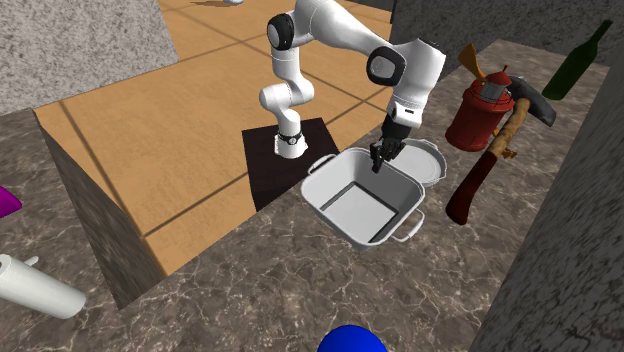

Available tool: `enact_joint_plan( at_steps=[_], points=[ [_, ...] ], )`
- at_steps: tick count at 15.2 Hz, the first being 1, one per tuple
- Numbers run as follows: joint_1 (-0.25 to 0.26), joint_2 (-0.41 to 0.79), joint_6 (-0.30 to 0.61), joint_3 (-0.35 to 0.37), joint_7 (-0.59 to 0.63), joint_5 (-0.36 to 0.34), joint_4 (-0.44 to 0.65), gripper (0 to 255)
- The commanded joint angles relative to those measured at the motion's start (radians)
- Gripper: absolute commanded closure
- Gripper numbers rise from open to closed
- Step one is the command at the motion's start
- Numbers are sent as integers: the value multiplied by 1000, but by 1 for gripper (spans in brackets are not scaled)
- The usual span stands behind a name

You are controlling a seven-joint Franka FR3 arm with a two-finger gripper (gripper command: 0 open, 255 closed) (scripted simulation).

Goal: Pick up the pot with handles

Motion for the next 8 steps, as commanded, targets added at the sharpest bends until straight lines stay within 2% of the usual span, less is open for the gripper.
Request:
enact_joint_plan(
  at_steps=[1, 8],
  points=[
    [1, 0, -20, 1, -5, 2, 20, 255],
    [7, 10, -112, 4, -30, 4, 125, 255]
  ],
)
